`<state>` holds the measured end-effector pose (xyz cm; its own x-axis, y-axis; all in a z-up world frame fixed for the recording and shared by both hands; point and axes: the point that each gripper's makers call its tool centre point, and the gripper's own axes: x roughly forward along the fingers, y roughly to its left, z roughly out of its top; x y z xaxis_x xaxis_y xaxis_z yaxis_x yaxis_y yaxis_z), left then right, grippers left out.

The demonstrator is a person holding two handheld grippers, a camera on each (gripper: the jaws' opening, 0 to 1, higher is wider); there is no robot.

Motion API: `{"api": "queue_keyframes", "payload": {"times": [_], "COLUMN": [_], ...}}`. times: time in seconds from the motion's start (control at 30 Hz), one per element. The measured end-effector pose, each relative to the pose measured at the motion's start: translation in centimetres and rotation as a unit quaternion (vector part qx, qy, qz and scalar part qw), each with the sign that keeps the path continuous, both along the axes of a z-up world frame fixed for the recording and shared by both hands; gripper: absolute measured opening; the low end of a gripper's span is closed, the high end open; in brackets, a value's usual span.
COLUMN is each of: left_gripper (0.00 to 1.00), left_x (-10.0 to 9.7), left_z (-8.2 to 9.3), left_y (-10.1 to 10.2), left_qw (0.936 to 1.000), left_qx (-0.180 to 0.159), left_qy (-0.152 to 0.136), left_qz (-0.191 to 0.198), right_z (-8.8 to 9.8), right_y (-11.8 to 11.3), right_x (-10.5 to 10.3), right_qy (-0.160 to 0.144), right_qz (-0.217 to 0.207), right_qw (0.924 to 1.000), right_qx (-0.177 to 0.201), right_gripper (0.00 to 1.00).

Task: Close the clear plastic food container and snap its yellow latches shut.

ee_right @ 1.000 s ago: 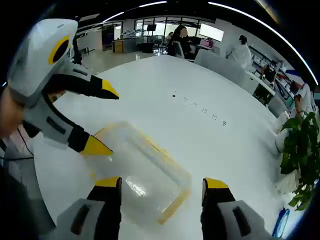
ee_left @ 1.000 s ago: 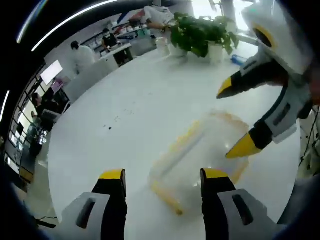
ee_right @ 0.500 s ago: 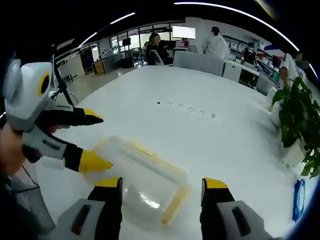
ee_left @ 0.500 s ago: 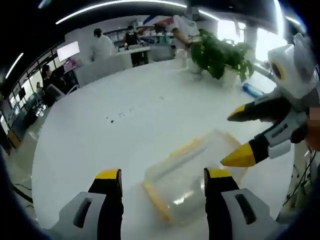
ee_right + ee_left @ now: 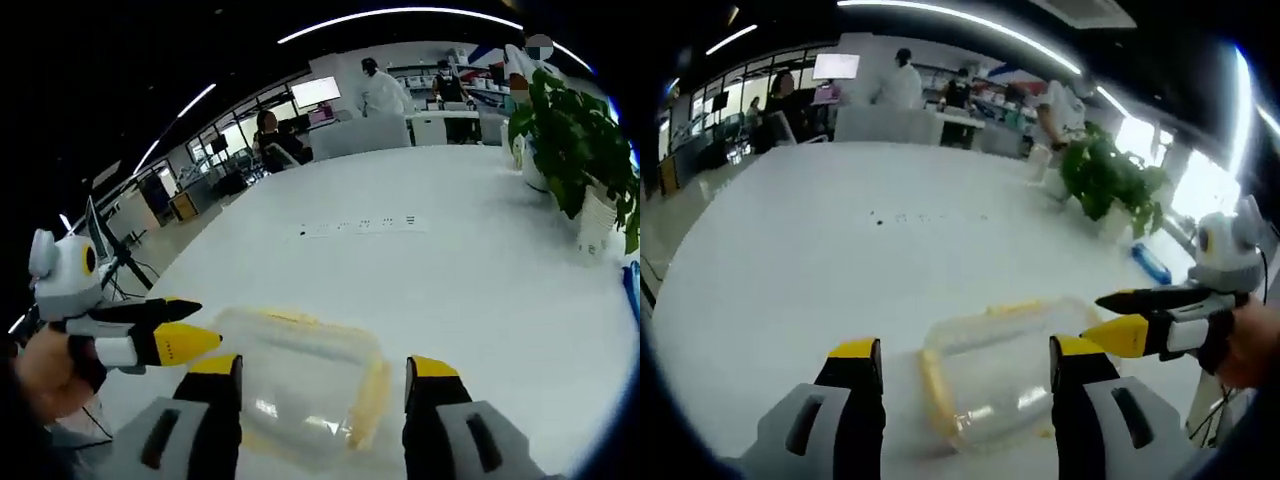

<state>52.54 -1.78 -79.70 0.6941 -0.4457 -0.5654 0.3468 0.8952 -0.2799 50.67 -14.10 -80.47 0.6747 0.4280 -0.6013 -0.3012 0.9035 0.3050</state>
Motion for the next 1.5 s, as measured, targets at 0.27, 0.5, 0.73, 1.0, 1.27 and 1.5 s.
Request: {"api": "queue_keyframes", "payload": {"times": [0.27, 0.5, 0.73, 1.0, 1.27, 1.5], "left_gripper": [0.56, 0.56, 0.52, 0.52, 0.53, 0.53], "left_x": [-1.4, -1.3, -2.2, -1.1, -0.8, 0.3], "left_z": [-2.8, -3.3, -4.2, -3.5, -3.2, -3.0], "left_y": [-0.7, -1.9, -1.3, -2.4, -0.5, 1.9], "left_qw": [0.9985, 0.997, 0.9962, 0.9967, 0.9959, 0.9957], "left_qx": [-0.019, -0.053, -0.034, -0.056, -0.063, -0.067], "left_qy": [0.051, 0.056, 0.079, 0.056, 0.058, 0.052], "left_qz": [-0.005, -0.01, 0.013, 0.017, 0.028, 0.038], "right_z": [-2.5, -2.7, -2.7, -2.9, -2.6, -2.5], "right_y": [0.5, 1.1, 1.2, 1.7, 3.6, 5.9], "right_x": [-0.9, -1.0, -1.4, -1.6, -0.9, 0.5], "right_qy": [0.05, 0.054, 0.062, 0.055, 0.052, 0.047], "right_qz": [-0.005, -0.005, -0.024, -0.034, -0.025, -0.011], "right_qw": [0.9982, 0.9978, 0.9966, 0.9961, 0.9965, 0.997], "right_qx": [0.033, 0.039, 0.049, 0.06, 0.06, 0.06], "right_gripper": [0.64, 0.58, 0.49, 0.5, 0.5, 0.49]}}
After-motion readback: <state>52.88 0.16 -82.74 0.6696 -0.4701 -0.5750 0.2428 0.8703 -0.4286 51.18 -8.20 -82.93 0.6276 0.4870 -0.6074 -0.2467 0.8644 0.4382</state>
